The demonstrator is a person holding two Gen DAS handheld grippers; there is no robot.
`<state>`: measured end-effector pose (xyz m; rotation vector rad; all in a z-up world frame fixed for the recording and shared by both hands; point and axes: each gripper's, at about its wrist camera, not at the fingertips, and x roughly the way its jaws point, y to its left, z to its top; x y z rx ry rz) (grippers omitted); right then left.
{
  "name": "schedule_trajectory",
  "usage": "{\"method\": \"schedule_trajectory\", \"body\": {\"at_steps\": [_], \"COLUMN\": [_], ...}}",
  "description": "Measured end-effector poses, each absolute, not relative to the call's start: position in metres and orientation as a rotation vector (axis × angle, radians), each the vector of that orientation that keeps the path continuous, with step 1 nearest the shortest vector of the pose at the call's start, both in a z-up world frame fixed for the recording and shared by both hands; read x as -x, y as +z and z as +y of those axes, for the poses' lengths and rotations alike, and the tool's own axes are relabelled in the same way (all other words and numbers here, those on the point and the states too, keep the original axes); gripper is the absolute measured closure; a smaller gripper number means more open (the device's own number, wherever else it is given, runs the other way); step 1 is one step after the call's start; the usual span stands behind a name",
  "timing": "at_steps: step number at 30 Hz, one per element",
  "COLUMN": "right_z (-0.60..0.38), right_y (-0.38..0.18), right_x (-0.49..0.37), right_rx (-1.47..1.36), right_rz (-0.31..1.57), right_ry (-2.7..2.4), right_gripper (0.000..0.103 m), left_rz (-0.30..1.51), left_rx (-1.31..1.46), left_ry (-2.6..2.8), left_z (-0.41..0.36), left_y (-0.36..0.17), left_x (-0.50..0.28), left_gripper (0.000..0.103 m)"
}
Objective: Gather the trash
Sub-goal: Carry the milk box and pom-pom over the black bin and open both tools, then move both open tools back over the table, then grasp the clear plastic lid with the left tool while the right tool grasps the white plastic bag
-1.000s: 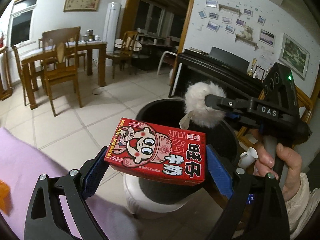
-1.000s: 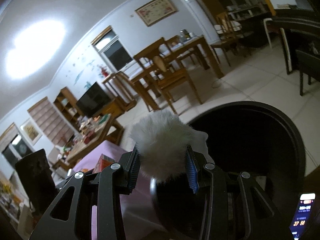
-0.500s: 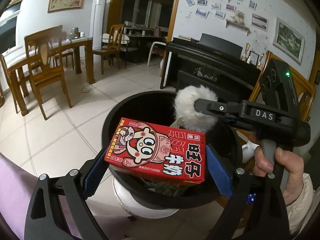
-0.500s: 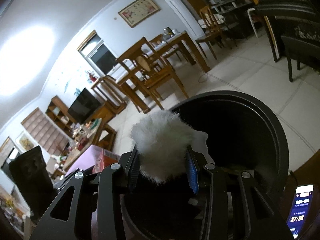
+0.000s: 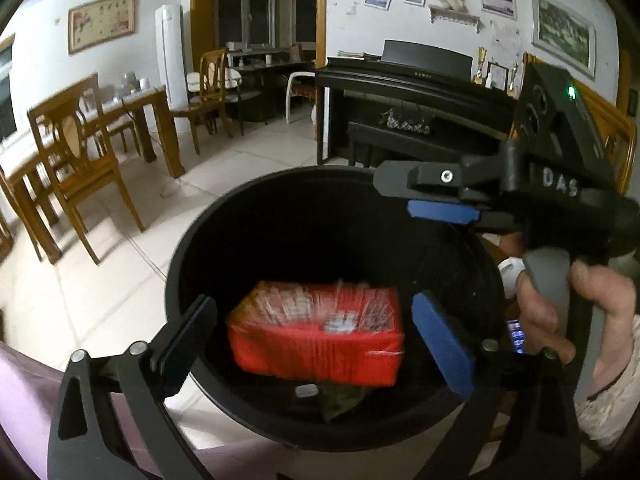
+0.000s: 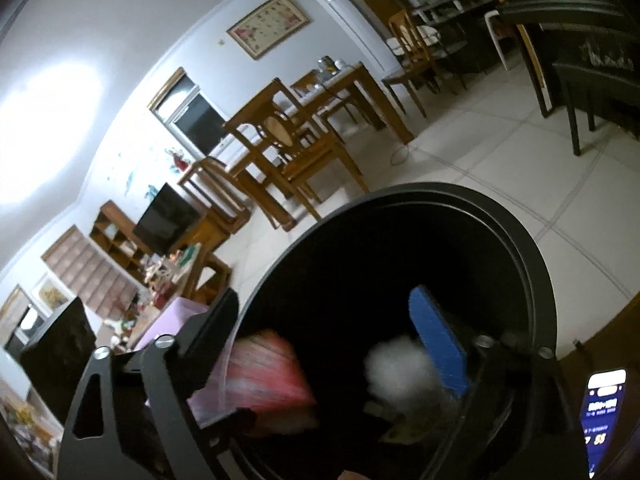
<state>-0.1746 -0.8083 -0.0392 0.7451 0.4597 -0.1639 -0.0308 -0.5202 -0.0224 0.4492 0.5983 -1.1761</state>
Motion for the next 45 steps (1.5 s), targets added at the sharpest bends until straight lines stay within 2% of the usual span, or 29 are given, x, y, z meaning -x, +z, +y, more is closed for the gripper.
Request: {"method": "schedule_trajectory", "body": {"at_steps": [1, 4, 16, 22, 33, 41, 42, 43, 45], "right_z": [-0.808, -0.799, -0.764, -0.701, -0.518, -0.375, -0.352, -0.340, -0.307], "right_y": [-0.038, -0.032, -0.011, 0.009, 0.037, 0.032, 0.030, 0.028, 0.023], "right_x": [0.174, 0.173, 0.155, 0.115, 0.026, -0.029, -0.037, -0.041, -0.053], "right_rx": [-0.743, -0.737, -0.710, -0.625, -0.436, -0.350, -0.333, -0.322, -0.307], "right_rz": [0.455, 0.450, 0.491, 0.550, 0.653, 0.776, 0.799, 0.811, 0.845], "right_ry": [-0.155, -0.142, -0.076, -0.003, 0.243, 0.474, 0.498, 0.506, 0.522], "right_gripper": [0.009, 0.005, 0.005, 0.005, 0.005, 0.005, 0.005, 0.005, 0.005], "left_rz": [0.588, 0.570, 0.531, 0.547, 0.641, 0.775, 0.800, 0.825, 0.889], "left_rx": [-0.458, -0.474, -0.412, -0.318, -0.092, -0.278, -0.288, -0.296, -0.295], "left_ry": [-1.172, -1.166, -1.118, -1.019, -0.669, -0.467, -0.461, -0.457, -0.451], "left_z": [-0.520, -0.518, -0.456, -0.379, -0.174, -0.087, -0.083, -0.079, -0.068], "left_y": [-0.021, -0.017, 0.005, 0.017, 0.018, -0.005, -0.009, -0.015, -0.028], "left_x": [0.032, 0.037, 0.035, 0.018, -0.029, -0.028, -0.032, -0.035, -0.048], "left_gripper": [0.005, 0.005, 0.005, 0.005, 0.005, 0.006, 0.011, 0.024, 0.040]}}
